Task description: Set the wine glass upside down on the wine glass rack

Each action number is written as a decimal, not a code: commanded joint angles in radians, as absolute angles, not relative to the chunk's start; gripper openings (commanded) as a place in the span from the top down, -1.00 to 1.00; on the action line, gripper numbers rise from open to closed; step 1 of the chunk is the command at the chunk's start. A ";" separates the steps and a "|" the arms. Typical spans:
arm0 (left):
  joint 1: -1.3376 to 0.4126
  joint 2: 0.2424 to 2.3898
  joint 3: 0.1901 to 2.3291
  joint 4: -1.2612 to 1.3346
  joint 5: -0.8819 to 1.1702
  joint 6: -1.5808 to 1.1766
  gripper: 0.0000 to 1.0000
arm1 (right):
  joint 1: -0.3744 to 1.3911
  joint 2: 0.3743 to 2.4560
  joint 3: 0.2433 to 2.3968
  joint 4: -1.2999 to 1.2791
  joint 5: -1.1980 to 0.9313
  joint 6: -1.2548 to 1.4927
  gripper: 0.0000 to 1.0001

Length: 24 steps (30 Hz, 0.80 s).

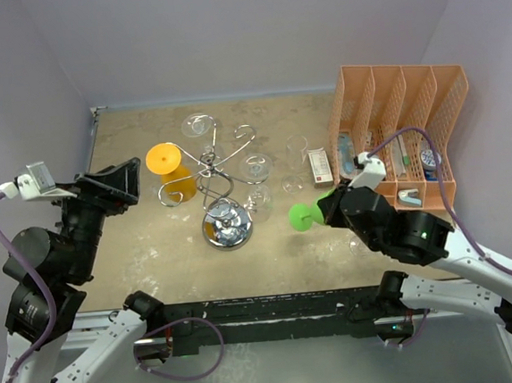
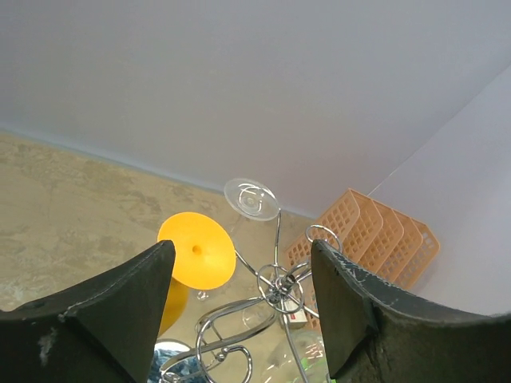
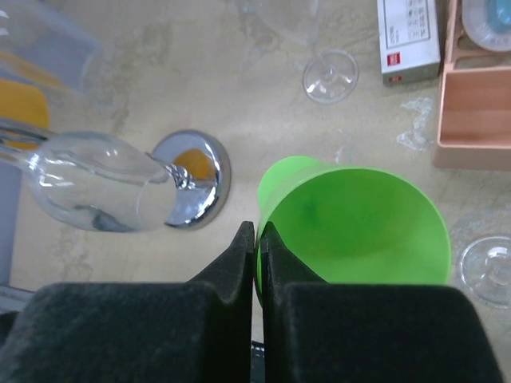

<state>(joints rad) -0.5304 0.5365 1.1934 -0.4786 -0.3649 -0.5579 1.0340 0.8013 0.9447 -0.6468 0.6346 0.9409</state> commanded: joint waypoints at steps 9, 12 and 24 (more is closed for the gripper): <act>-0.528 0.602 1.227 -0.350 -0.214 -0.571 -0.33 | 1.034 0.660 1.027 -0.452 0.910 0.940 1.00; -0.528 0.633 1.237 -0.339 -0.161 -0.584 -0.33 | 1.034 0.605 0.998 -0.253 0.904 0.797 1.00; -0.528 0.724 1.197 -0.139 0.068 -0.764 -0.33 | 1.034 0.496 0.923 0.218 0.883 0.610 1.00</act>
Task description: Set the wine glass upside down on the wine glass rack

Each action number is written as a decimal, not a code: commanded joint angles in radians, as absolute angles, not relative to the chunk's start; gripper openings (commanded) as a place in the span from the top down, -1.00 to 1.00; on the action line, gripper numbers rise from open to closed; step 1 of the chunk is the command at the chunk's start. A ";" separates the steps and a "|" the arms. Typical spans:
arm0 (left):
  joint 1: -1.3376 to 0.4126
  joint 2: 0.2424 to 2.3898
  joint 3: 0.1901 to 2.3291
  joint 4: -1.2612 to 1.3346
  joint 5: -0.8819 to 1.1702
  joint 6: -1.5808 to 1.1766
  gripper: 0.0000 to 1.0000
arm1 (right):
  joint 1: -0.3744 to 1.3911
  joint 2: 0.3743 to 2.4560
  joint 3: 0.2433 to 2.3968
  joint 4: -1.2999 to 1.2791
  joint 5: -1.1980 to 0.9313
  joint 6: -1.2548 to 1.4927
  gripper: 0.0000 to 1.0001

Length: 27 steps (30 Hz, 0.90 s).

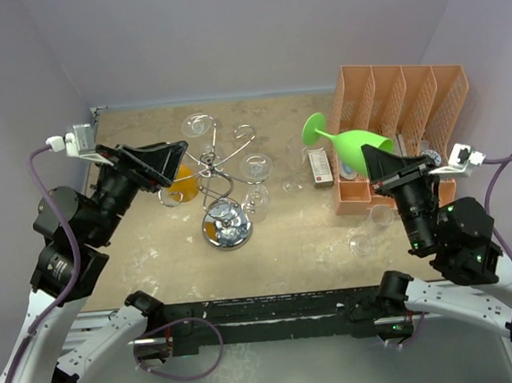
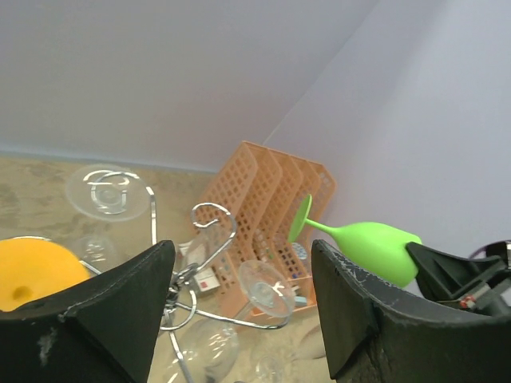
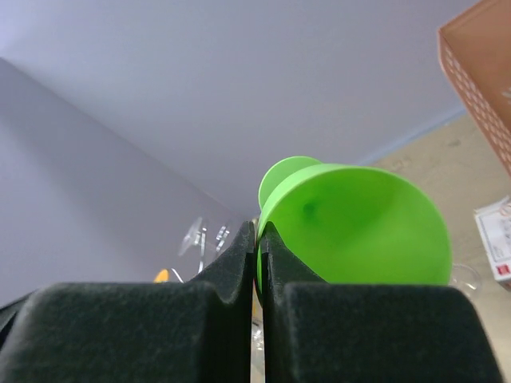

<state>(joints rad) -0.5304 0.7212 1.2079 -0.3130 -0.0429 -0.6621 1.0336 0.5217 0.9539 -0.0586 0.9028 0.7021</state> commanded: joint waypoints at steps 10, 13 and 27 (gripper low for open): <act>-0.530 0.824 1.119 0.122 0.165 -0.990 -0.24 | 1.034 0.584 0.933 0.505 0.660 0.668 1.00; -0.536 0.846 1.060 0.255 0.189 -1.070 -0.23 | 1.034 0.636 0.933 0.593 0.593 0.699 1.00; -0.796 1.009 1.082 0.481 -0.055 -1.030 -0.23 | 1.034 0.806 0.999 0.782 0.477 0.748 1.00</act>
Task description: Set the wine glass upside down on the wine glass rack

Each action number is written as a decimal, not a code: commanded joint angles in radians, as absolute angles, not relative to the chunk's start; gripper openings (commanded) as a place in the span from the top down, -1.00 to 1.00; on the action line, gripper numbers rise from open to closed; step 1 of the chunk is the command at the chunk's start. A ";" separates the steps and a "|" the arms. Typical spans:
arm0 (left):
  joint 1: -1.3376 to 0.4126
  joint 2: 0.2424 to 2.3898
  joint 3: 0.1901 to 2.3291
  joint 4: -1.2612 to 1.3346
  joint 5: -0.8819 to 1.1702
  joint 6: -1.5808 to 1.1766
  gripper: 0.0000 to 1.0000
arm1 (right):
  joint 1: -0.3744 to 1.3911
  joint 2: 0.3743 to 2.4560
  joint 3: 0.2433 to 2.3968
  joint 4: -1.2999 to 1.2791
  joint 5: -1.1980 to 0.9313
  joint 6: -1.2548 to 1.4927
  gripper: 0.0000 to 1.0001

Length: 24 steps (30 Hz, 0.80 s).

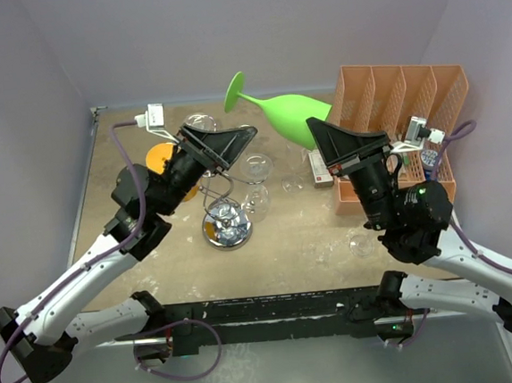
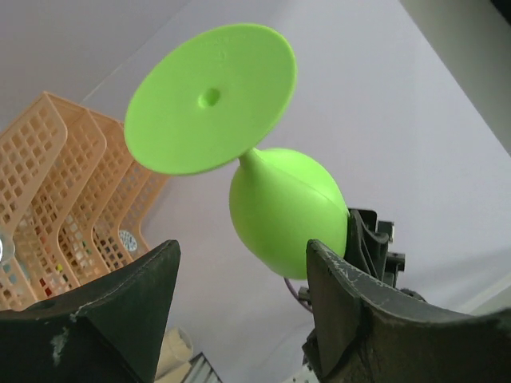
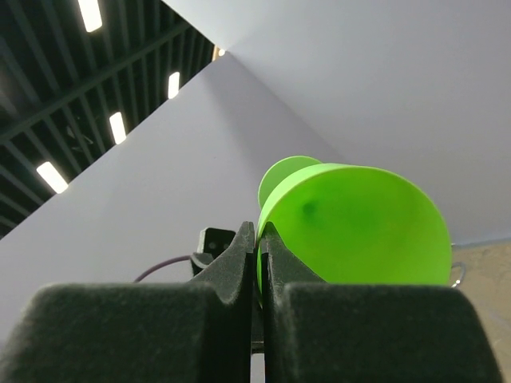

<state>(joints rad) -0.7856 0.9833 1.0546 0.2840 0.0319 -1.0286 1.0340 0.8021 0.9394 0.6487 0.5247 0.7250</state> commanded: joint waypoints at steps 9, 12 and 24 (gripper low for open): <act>-0.798 1.086 1.115 0.645 -0.162 -1.097 -0.38 | 1.034 0.804 0.953 0.863 0.382 0.777 1.00; -0.799 1.119 1.147 0.686 -0.102 -1.101 -0.40 | 1.034 0.798 0.942 0.879 0.359 0.790 1.00; -0.798 1.162 1.150 0.889 -0.073 -1.243 0.21 | 1.034 0.827 0.936 0.867 0.285 0.834 1.00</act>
<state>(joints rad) -0.7990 1.1370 1.1004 0.7345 -0.0906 -1.1530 1.0328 0.8265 0.9401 0.7998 0.3473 0.7891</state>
